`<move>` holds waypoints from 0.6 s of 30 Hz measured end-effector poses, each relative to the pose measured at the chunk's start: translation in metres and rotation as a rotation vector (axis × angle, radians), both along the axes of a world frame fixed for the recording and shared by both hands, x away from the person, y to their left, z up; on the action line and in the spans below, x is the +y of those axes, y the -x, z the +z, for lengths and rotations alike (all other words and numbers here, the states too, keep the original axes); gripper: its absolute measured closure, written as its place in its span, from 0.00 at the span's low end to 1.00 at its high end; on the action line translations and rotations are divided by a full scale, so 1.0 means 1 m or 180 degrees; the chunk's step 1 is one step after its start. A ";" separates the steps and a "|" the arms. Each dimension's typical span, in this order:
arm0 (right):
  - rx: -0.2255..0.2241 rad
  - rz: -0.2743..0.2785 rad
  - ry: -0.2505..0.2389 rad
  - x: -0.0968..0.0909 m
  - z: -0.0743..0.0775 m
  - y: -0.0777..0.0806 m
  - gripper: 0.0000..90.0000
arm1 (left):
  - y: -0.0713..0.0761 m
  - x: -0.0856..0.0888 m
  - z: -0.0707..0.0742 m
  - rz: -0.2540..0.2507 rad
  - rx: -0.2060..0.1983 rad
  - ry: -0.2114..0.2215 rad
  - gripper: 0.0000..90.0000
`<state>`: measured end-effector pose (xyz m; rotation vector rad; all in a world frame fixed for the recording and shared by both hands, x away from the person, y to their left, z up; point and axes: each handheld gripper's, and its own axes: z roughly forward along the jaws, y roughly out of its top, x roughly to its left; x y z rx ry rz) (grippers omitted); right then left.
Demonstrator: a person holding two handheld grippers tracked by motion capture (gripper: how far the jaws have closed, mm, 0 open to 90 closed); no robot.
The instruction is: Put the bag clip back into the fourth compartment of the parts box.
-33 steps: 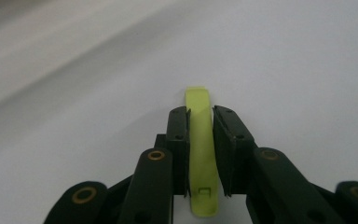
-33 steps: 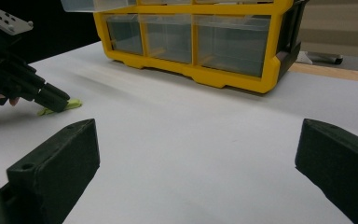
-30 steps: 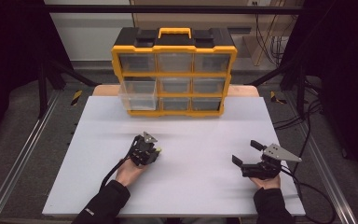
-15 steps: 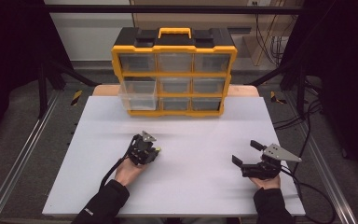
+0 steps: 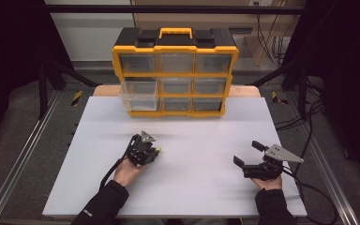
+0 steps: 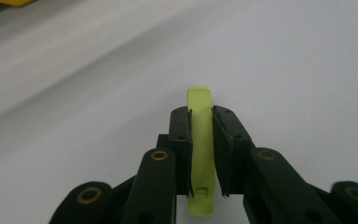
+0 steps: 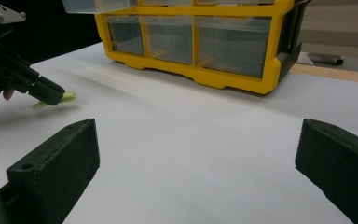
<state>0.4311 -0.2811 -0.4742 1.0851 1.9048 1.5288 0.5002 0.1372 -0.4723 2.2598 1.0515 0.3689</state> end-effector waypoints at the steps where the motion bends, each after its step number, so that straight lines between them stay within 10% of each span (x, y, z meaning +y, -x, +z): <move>1: -0.0001 0.0000 -0.0002 0.000 0.000 0.000 0.00 | 0.000 0.001 0.001 -0.0002 -0.0006 0.0005 0.87; 18: 0.0001 -0.0003 -0.0003 0.000 0.000 0.000 0.00 | 0.010 0.012 0.022 -0.0016 -0.0167 0.0130 0.86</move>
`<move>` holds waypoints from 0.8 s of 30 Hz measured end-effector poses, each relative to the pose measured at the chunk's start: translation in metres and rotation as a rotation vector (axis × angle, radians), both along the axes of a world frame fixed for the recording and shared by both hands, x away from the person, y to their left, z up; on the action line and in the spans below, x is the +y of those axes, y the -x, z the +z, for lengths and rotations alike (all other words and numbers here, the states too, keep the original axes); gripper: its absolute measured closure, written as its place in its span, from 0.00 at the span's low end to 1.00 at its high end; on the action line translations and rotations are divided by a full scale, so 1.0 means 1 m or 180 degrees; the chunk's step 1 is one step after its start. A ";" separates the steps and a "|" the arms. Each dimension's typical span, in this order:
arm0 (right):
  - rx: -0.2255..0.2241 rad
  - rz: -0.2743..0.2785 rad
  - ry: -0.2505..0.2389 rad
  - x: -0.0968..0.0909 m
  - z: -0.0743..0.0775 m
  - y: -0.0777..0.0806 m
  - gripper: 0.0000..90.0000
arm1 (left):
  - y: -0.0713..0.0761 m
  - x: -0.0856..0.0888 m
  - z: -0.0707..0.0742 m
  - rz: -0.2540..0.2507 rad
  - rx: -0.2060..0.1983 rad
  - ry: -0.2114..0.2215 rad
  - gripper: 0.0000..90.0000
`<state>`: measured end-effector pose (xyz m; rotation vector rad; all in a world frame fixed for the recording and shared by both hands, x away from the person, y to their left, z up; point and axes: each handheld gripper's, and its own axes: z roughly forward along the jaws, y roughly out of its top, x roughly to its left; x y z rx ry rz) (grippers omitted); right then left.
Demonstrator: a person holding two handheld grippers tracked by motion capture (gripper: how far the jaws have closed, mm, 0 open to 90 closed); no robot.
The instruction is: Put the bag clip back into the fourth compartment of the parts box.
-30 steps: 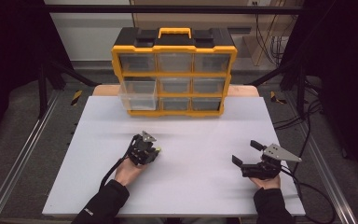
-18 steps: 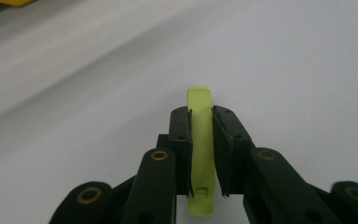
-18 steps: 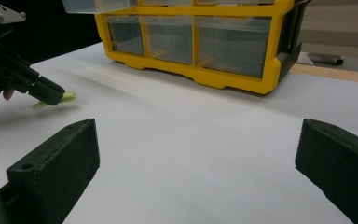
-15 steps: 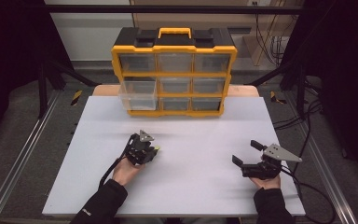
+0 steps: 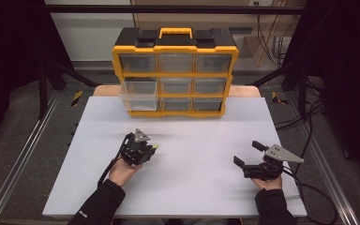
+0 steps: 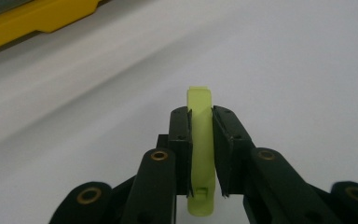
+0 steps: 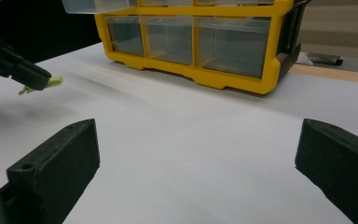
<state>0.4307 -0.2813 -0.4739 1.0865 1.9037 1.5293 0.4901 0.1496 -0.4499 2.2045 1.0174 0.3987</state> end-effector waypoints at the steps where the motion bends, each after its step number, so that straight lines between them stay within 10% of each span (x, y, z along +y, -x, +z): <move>1: -0.0009 0.0002 0.0001 0.000 0.000 0.000 0.00 | 0.000 0.000 0.001 -0.0003 -0.0009 0.0005 0.86; 24: -0.0007 0.0011 0.0018 0.000 -0.001 -0.001 0.00 | 0.009 0.006 0.026 -0.0070 -0.0154 0.0063 0.87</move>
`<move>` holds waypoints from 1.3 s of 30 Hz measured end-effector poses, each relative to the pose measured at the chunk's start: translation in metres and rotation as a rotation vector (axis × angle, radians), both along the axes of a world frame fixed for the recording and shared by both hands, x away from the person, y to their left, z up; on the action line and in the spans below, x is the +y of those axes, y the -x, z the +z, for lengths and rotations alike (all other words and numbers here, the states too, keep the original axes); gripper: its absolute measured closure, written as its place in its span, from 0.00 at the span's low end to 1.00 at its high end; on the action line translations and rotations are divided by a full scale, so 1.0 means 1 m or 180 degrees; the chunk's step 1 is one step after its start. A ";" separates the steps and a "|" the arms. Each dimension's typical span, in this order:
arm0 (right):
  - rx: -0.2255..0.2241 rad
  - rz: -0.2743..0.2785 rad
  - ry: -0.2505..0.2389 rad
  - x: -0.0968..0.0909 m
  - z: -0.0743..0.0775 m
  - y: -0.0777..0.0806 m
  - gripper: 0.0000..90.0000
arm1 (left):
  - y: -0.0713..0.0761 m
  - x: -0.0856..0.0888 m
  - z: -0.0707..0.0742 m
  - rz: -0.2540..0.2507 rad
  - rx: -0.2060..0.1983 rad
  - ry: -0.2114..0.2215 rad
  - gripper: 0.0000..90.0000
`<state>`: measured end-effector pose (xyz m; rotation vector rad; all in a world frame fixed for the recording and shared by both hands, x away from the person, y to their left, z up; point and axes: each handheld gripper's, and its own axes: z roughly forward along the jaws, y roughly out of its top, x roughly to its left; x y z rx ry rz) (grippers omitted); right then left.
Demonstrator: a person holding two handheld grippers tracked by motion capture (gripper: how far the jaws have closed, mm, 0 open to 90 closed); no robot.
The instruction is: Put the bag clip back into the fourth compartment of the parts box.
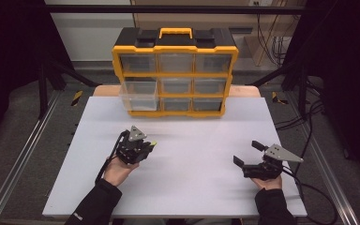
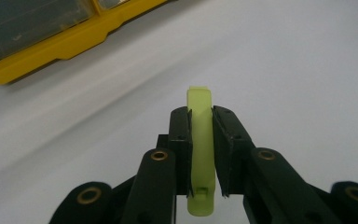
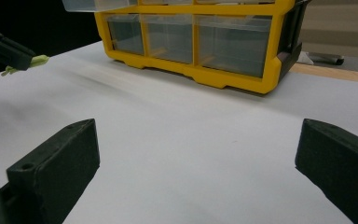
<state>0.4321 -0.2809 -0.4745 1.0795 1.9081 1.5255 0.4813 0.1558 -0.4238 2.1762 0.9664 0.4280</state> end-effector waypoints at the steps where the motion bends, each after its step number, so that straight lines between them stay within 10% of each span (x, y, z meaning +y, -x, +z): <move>1: 0.0003 -0.0001 0.0001 0.000 0.000 0.000 0.00 | 0.000 0.000 0.001 -0.0012 0.0002 0.0007 0.87; 39: 0.0014 -0.0012 0.0002 0.000 0.000 0.000 0.00 | -0.006 0.020 0.041 0.0035 -0.0216 0.0172 0.86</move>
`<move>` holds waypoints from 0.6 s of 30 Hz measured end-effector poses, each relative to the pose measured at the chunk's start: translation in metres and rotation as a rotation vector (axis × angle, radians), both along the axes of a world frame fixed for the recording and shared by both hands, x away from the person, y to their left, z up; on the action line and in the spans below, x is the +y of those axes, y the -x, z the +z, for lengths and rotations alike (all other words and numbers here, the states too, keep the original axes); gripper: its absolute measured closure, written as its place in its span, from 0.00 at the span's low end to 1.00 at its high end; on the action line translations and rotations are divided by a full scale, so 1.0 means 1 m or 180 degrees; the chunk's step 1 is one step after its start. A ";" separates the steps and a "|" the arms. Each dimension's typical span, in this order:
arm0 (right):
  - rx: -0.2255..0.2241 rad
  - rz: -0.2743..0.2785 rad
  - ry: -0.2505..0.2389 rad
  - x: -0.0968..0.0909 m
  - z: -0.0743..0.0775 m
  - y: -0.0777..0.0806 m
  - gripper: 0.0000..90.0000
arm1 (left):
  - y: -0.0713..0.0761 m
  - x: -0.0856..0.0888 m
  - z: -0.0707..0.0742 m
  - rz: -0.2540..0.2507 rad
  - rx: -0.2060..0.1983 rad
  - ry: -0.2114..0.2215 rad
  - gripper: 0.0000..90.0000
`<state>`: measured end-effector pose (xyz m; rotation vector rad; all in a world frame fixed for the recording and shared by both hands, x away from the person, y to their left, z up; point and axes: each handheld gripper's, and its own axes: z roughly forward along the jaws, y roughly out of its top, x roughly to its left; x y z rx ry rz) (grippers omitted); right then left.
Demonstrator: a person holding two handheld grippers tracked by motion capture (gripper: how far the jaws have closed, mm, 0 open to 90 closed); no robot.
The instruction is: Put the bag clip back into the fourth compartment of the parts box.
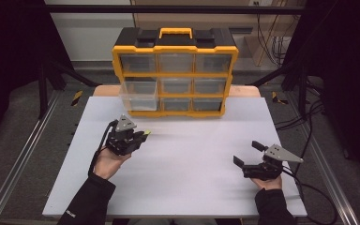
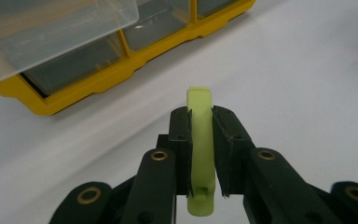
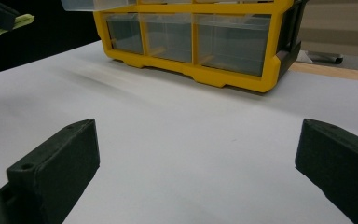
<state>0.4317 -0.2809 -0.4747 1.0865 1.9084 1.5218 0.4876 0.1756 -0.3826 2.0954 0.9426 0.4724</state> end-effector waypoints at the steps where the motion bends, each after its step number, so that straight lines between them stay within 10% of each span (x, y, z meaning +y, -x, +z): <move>1: 0.0006 -0.0003 -0.0004 0.000 0.000 0.000 0.00 | 0.000 0.001 0.002 0.0005 -0.0009 0.0005 0.86; 18: -0.0001 0.0000 0.0007 0.000 0.000 0.000 0.00 | -0.009 0.008 0.030 0.0036 -0.0119 0.0003 0.86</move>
